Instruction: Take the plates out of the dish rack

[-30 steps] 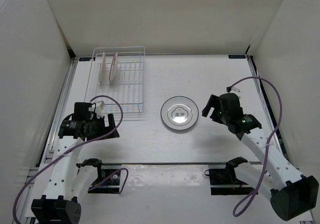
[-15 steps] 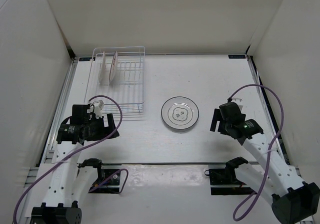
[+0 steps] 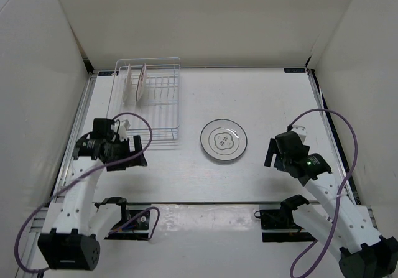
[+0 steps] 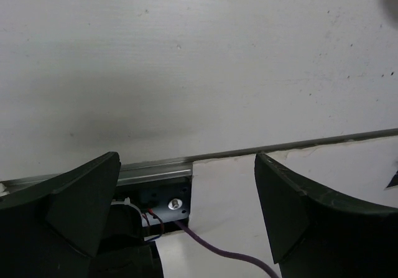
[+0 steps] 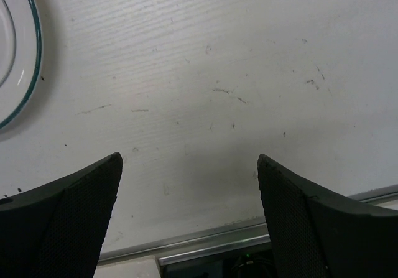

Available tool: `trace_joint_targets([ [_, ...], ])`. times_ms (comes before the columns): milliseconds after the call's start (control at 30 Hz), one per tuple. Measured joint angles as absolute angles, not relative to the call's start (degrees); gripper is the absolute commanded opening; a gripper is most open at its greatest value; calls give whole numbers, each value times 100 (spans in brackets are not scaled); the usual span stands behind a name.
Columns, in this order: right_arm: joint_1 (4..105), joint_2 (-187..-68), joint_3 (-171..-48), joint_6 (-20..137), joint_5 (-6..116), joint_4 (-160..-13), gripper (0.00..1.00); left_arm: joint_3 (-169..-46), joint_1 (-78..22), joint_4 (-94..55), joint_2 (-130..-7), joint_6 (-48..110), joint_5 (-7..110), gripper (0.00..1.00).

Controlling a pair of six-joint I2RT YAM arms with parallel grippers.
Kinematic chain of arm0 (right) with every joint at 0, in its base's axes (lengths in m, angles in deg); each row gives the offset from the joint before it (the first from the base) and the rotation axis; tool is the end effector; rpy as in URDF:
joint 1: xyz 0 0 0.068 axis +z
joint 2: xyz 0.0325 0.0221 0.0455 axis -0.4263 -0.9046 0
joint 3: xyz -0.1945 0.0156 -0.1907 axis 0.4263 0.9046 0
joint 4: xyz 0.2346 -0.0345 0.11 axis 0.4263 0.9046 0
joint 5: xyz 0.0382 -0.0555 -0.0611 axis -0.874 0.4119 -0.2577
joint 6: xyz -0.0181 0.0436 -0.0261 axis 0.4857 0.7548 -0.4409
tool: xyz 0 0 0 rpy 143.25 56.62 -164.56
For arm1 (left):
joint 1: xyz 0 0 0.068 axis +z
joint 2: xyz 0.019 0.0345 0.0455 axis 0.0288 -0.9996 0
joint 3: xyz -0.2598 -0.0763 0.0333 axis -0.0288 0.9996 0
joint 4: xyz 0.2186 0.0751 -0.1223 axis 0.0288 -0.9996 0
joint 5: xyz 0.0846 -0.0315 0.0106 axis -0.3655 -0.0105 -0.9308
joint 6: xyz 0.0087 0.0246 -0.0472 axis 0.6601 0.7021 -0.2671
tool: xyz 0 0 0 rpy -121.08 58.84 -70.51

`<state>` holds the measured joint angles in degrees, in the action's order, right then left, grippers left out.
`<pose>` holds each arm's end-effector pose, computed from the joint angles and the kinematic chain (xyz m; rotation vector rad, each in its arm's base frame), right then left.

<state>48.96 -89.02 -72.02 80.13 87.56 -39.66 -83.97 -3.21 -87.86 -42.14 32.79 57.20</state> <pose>0.1344 0.0428 0.2473 0.2717 2.3616 -0.1124 0.1354 -0.0124 0.2697 -0.1251 2.7465 -0.3923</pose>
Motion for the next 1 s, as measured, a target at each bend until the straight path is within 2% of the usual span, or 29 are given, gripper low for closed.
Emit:
trace_joint_targets([
  [200, 4898, -8646, -7007, 8136, 8686, -3763, 90, -9941, -321, -8952, -5427, 3045, 5730, 100],
  [433, 4898, -8456, -6723, 8099, 8415, -3918, 90, -12382, -326, -8991, -6836, 2899, 5654, 100],
  [733, 4898, -8561, -6686, 8011, 8028, -4169, 90, -14614, -795, -9054, -8996, 2914, 4751, 100],
  [833, 4898, -8561, -6658, 7981, 7915, -4241, 90, -15685, -990, -9041, -9763, 3023, 4437, 89],
  [1000, 4898, -8609, -6614, 7952, 7755, -4261, 90, -15689, -1086, -8665, -10198, 3205, 4152, 82],
])
